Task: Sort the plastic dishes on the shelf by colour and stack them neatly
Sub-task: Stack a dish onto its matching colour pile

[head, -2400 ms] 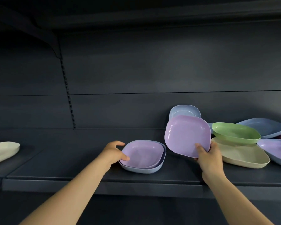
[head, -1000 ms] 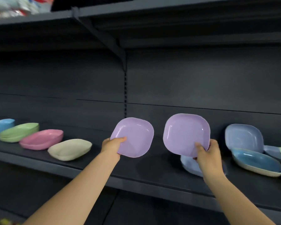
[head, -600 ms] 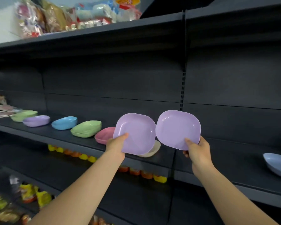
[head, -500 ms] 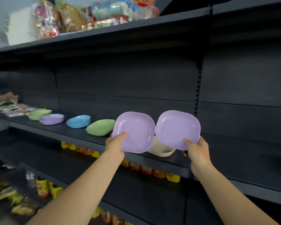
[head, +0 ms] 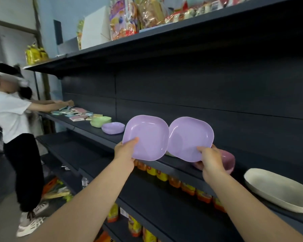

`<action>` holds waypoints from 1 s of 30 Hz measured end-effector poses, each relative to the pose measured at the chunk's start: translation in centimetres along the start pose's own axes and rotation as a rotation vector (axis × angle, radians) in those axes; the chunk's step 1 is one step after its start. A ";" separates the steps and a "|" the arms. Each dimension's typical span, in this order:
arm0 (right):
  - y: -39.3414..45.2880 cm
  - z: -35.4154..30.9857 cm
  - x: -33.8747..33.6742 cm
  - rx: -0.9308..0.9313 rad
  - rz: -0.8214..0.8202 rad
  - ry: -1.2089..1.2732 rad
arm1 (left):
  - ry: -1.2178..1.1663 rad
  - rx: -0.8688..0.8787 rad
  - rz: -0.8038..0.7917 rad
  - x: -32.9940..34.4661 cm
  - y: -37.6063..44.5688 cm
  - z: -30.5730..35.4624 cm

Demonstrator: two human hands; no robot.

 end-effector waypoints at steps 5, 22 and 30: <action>5.2 -1.3 8.5 -0.087 -0.019 0.043 | -0.029 0.064 0.027 -1.3 9.1 3.9; 19.9 -2.8 28.3 -0.133 0.033 -0.006 | 0.298 0.150 0.082 -4.9 38.9 11.2; 21.7 -0.7 30.6 -0.078 0.223 -0.044 | 0.726 0.084 -0.045 -5.4 48.8 9.3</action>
Point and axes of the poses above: each hand's wrist, its own y-axis towards the middle knuckle, its own x-axis out of the palm, z = x × y, the point moved 5 cm from there along y, towards the middle knuckle, and after that the axes turned 15 degrees about -y, right-handed, at the moved point
